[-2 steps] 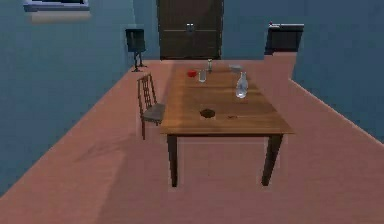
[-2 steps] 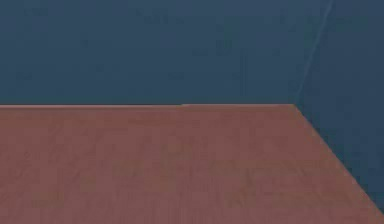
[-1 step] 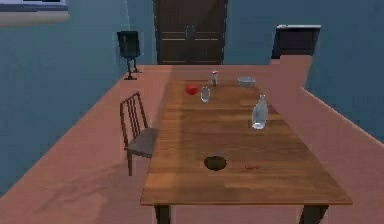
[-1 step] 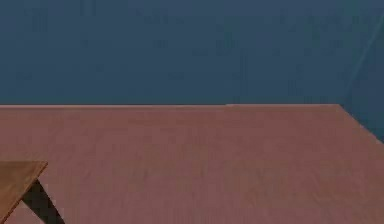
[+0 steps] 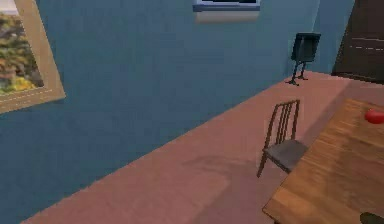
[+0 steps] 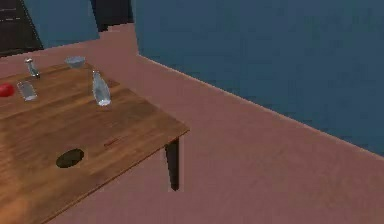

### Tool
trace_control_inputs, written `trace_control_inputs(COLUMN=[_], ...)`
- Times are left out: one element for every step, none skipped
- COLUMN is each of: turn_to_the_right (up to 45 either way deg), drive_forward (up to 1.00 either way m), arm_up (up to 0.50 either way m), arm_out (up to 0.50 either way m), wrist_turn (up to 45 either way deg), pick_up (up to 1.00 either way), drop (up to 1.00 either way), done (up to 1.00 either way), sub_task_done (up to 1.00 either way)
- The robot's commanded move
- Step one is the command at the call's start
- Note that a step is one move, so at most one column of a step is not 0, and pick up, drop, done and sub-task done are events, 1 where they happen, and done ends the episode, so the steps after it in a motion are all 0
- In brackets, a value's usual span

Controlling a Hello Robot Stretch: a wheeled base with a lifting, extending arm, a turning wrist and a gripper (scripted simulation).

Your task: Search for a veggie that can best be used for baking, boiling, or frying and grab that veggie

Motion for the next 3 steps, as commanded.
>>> trace_control_inputs(turn_to_the_right=[-33.0,45.0,30.0], drive_forward=[0.00,0.00,0.00], arm_up=[0.00,0.00,0.00], arm_out=[0.00,0.00,0.00], wrist_turn=[0.0,0.0,0.0], pick_up=[0.00,0.00,0.00], drop=[0.00,0.00,0.00], done=[0.00,0.00,0.00], sub_task_done=[0.00,0.00,0.00])
